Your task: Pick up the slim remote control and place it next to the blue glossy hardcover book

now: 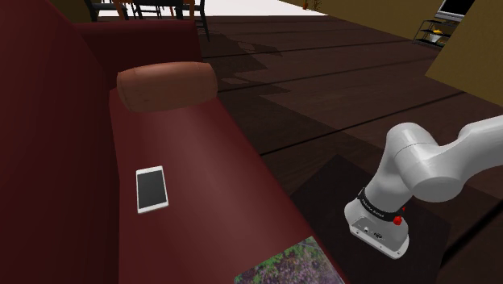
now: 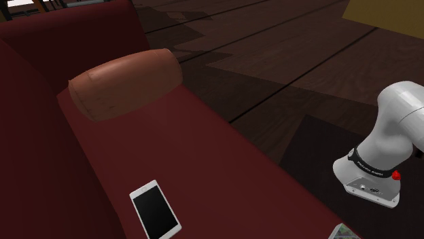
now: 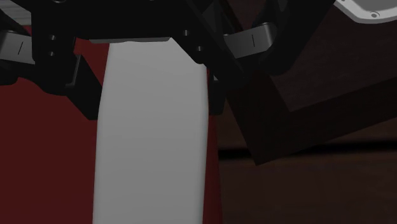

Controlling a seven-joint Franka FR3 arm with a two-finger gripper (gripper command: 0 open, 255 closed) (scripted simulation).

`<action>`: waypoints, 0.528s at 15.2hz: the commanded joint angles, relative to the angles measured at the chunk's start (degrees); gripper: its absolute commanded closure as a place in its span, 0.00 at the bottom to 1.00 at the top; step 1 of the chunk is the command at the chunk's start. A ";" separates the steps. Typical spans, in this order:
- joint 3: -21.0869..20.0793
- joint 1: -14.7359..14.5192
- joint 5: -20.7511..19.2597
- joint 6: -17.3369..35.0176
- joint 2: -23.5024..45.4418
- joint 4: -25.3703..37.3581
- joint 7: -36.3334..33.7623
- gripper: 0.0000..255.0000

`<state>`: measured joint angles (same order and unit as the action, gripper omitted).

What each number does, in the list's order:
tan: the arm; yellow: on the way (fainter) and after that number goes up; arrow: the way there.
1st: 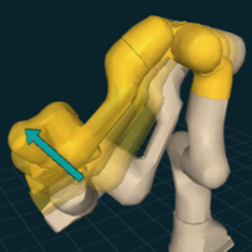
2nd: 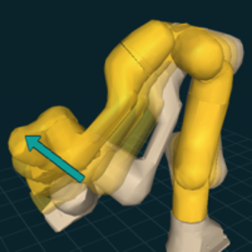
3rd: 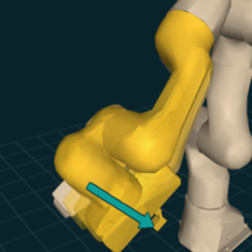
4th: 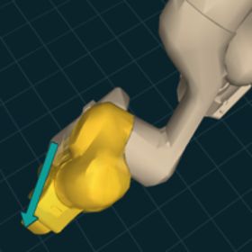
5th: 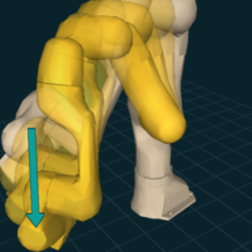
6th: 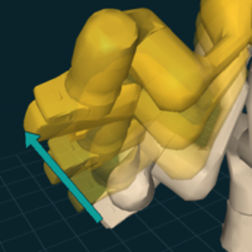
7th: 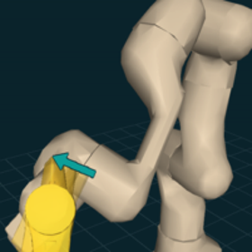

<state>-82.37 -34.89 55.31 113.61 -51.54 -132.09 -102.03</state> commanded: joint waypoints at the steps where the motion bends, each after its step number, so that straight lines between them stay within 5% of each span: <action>1: 0.00 0.00 0.01 0.01 0.00 0.00 0.00 1.00; 2: 0.00 0.00 0.01 0.01 0.00 0.01 0.00 0.00; 8: 1.91 -0.86 -1.19 -1.46 0.02 0.55 -0.49 0.00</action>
<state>-81.35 -35.41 54.71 112.85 -51.55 -131.80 -102.34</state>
